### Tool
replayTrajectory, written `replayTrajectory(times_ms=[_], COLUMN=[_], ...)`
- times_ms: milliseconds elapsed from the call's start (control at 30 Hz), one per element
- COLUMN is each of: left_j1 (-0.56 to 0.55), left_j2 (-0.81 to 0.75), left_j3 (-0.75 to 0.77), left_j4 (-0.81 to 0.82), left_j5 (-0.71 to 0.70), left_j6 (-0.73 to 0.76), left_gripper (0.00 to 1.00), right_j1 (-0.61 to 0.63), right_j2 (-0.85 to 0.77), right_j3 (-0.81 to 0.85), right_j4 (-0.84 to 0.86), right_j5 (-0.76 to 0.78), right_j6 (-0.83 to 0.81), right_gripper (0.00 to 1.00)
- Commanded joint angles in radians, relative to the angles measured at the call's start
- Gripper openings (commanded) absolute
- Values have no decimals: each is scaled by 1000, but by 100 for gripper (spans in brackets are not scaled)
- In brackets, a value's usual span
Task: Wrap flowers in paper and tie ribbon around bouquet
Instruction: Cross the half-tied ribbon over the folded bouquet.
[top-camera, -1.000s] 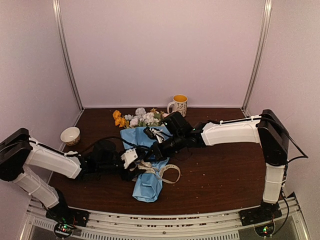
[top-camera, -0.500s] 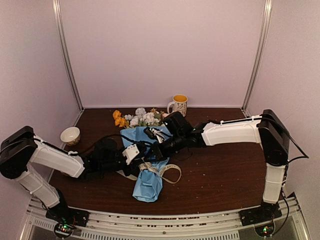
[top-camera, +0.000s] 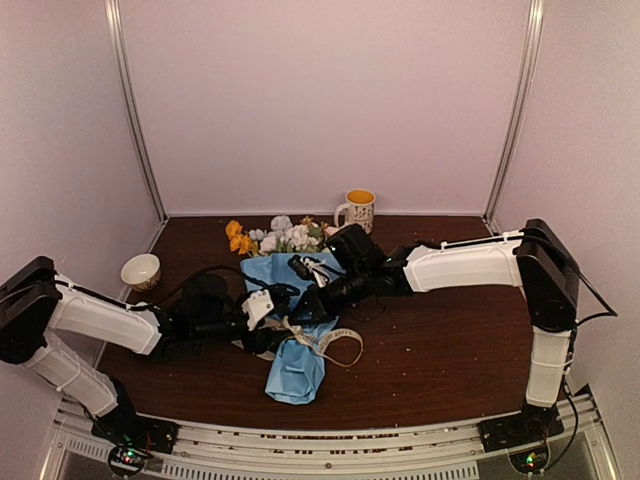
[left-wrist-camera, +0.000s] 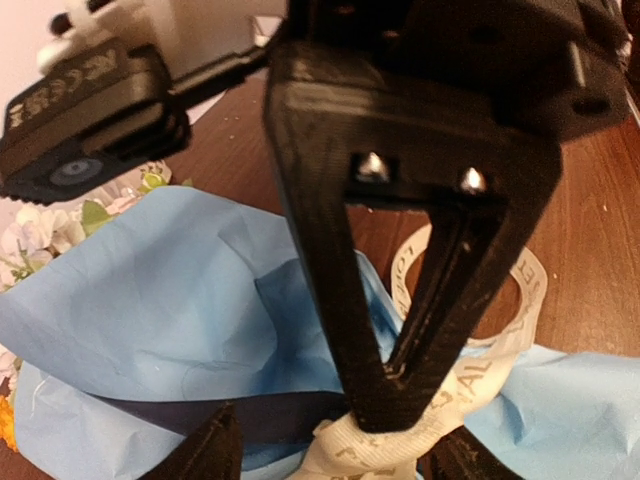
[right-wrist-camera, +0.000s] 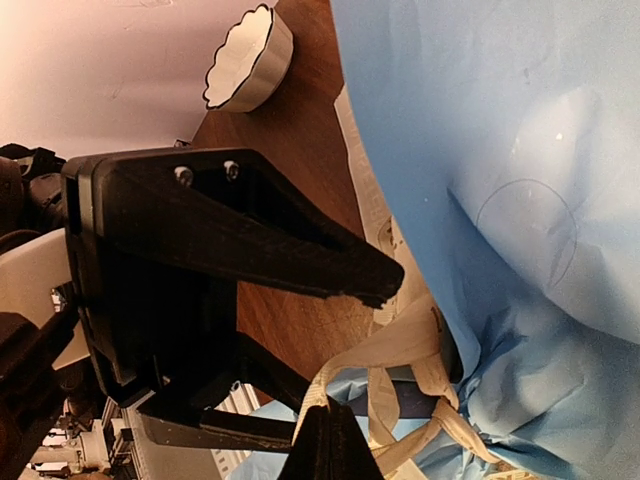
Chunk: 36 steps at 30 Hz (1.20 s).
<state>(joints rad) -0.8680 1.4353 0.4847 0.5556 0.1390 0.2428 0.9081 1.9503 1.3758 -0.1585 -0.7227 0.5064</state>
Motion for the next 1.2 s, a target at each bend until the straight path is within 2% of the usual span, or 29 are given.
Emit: replayTrajectory(times_ms=[0,167,267,333,467,667,767,933,1000,1167], left_j1=[12,12,12,12,12,11,12,12,12,12], left_j2=[66,88,102,126,159,151,143,144,146,145], left_j3=[53,18,43,63,74,64,51,40,40,37], left_j4=[-82,14,-4,-6,37,96,118,139,138,135], left_j5=[116,107,104,77,47,18,8,1,1,5], left_j6=[59,83,102,97,68,17,-3,-28,-35,-39], left_gripper=[68,73,71,65,46,27,22,2,0,0], right_j1=[-4,-5,-4,-5,-4,-5,-5,-6,-6,-42], right_j2=[-41,-49,-47,-44,-43,-52,-62,-61,-63,-81], right_j3=[-18,-24,-25,-23,-26,-30,-33,-32,-26,16], right_j4=[23,19,16,20,23,-7,-22,-34,-48,-132], right_j5=[-7,-4,-4,-4,-5,-1,6,5,16,84], right_j6=[17,15,14,16,20,-2,-16,-20,-35,-80], right_gripper=[0,0,0,0,0,0,0,0,0,13])
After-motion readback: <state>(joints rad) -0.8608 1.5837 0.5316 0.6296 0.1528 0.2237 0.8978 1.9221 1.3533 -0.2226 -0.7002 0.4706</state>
